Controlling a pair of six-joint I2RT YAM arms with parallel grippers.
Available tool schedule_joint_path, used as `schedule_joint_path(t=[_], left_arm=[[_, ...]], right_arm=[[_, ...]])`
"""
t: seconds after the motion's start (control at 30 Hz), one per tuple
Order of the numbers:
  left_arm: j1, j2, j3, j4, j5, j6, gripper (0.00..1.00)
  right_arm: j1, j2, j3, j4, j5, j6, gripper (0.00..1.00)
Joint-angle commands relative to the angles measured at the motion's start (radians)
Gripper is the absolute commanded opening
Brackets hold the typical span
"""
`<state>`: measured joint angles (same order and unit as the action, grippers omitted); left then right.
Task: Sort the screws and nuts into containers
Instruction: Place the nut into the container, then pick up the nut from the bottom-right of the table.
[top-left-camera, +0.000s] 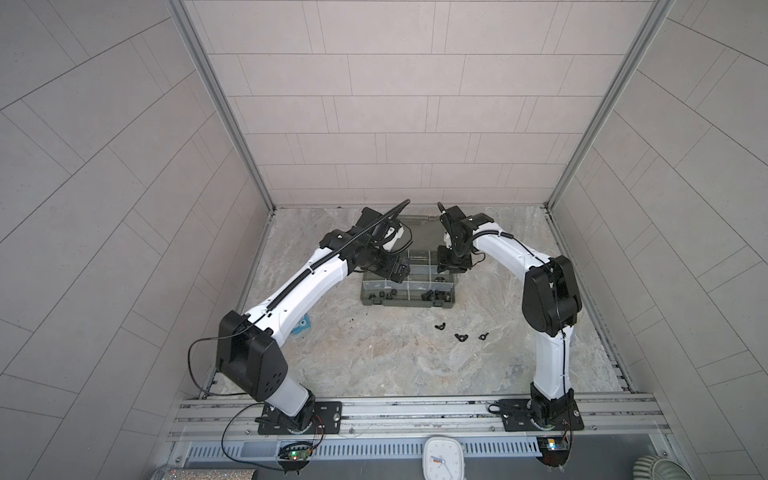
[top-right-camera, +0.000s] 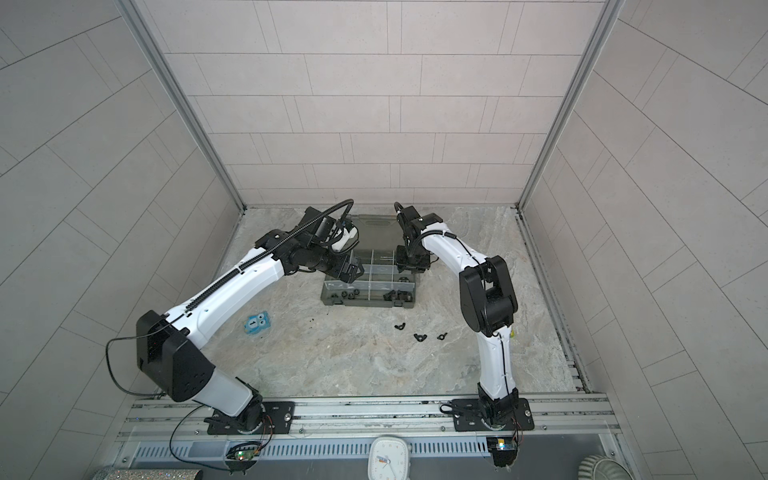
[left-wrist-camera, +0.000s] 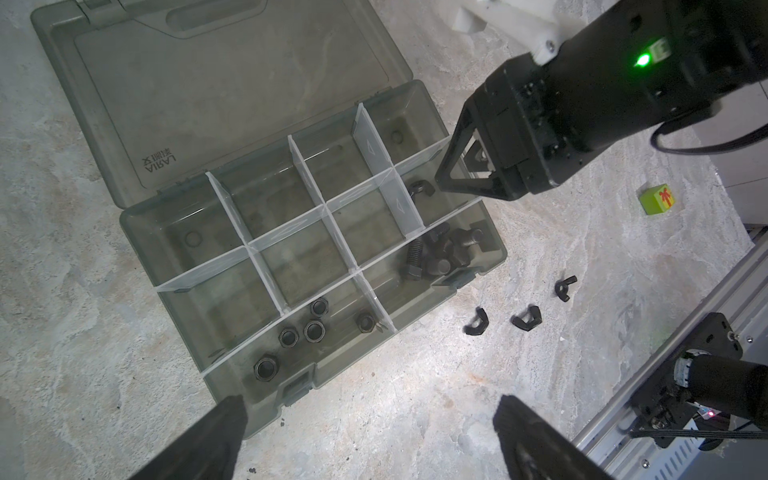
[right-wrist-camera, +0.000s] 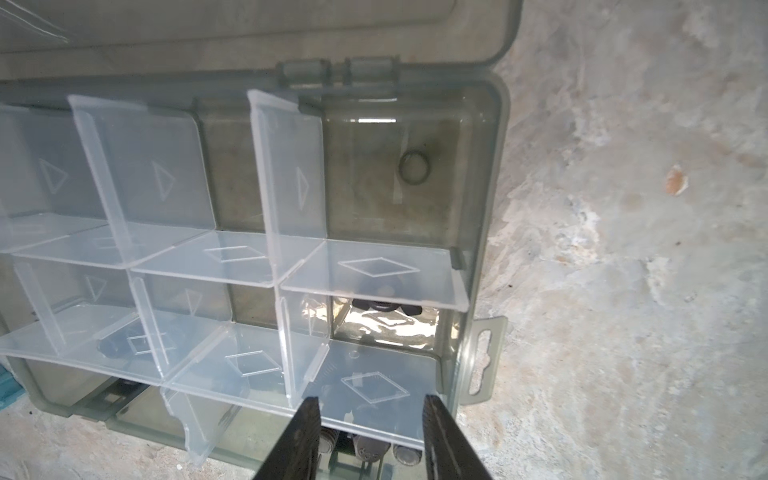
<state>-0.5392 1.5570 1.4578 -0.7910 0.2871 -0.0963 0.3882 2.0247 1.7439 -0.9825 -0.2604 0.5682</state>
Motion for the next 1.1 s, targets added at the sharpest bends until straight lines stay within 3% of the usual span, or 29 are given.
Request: schedule_joint_path(t=[0.0,0.13,0.27,0.6,1.07], left_arm=[[0.000,-0.046,-0.015,-0.009,0.004,-0.005,1.00],[-0.005,-0.058,-0.039,0.021,0.030,-0.030,1.00],[-0.036,-0.062,-0.051,0.044,0.030,-0.058,1.00],[-0.259,-0.061,-0.047,0.039,-0.017,-0.062,1.00],[-0.353,-0.131,-0.092,0.006,-0.052,-0.072,1.00]], right_arm=[[0.005,-0.108,0.031,-0.086,0.048,-0.036,0.42],[-0.011,-0.201,-0.051,-0.125,0.078,-0.048,0.42],[-0.051,-0.346,-0.279,-0.082,0.055,-0.025,0.44],[-0.096,-0.677,-0.763,0.011,0.030,0.121,0.48],[-0.097,-0.814,-1.021,0.144,0.088,0.334,0.51]])
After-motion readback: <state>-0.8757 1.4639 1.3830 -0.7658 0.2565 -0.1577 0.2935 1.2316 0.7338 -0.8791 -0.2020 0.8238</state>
